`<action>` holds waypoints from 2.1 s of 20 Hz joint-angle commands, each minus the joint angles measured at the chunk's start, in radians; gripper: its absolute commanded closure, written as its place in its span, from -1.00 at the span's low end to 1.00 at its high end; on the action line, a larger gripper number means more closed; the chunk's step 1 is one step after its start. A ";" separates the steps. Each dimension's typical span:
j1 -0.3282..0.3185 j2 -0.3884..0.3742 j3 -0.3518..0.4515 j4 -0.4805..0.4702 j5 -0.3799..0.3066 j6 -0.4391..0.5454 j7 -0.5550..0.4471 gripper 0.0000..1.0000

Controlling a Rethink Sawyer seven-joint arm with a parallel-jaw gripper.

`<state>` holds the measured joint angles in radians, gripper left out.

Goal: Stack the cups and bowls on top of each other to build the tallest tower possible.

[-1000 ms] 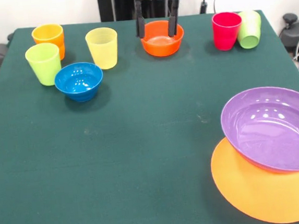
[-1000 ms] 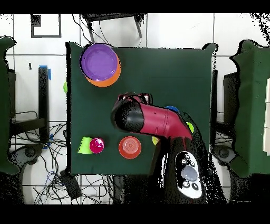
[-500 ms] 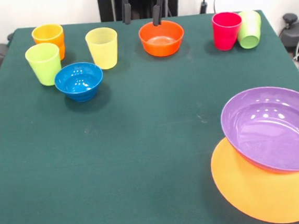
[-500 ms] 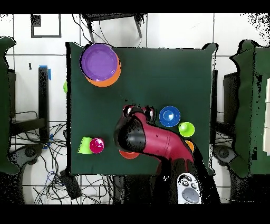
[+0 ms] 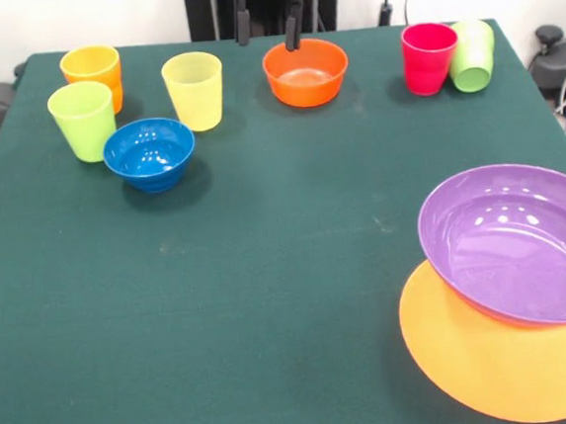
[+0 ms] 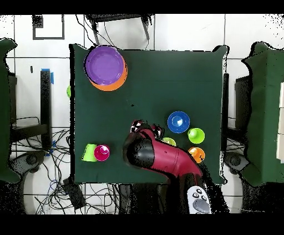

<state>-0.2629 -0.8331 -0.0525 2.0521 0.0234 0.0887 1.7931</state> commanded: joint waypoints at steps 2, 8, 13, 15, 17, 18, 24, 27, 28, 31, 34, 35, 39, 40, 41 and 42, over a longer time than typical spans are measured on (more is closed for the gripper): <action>-0.072 0.162 0.123 0.093 -0.010 -0.160 0.241 -1.00; -0.075 0.223 0.134 0.077 -0.026 -0.211 0.285 -1.00; -0.026 0.217 0.118 0.100 0.014 -0.206 0.340 -1.00; 0.002 0.211 0.103 0.109 0.028 -0.214 0.361 -1.00; 0.027 0.199 0.091 0.123 0.040 -0.209 0.377 -1.00; 0.037 0.188 0.086 0.129 0.043 -0.201 0.382 -1.00; 0.090 0.139 0.046 0.148 0.056 -0.144 0.396 -1.00; 0.099 0.150 0.036 0.147 0.055 -0.150 0.410 -1.00; 0.096 0.160 0.038 0.143 0.044 -0.164 0.408 -1.00; 0.079 0.181 0.053 0.140 0.017 -0.203 0.413 -1.00; 0.095 0.203 0.024 0.123 0.011 -0.216 0.406 -1.00; 0.096 0.211 0.016 0.122 0.007 -0.230 0.408 -1.00; 0.067 0.240 0.043 0.121 -0.014 -0.284 0.418 -1.00; 0.064 0.244 0.049 0.121 -0.013 -0.289 0.420 -1.00; 0.062 0.248 0.056 0.121 -0.013 -0.295 0.423 -1.00; 0.071 0.253 0.055 0.126 -0.006 -0.307 0.432 -1.00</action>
<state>-0.1872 -0.6659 -0.0616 2.1614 0.0253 -0.1466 2.0263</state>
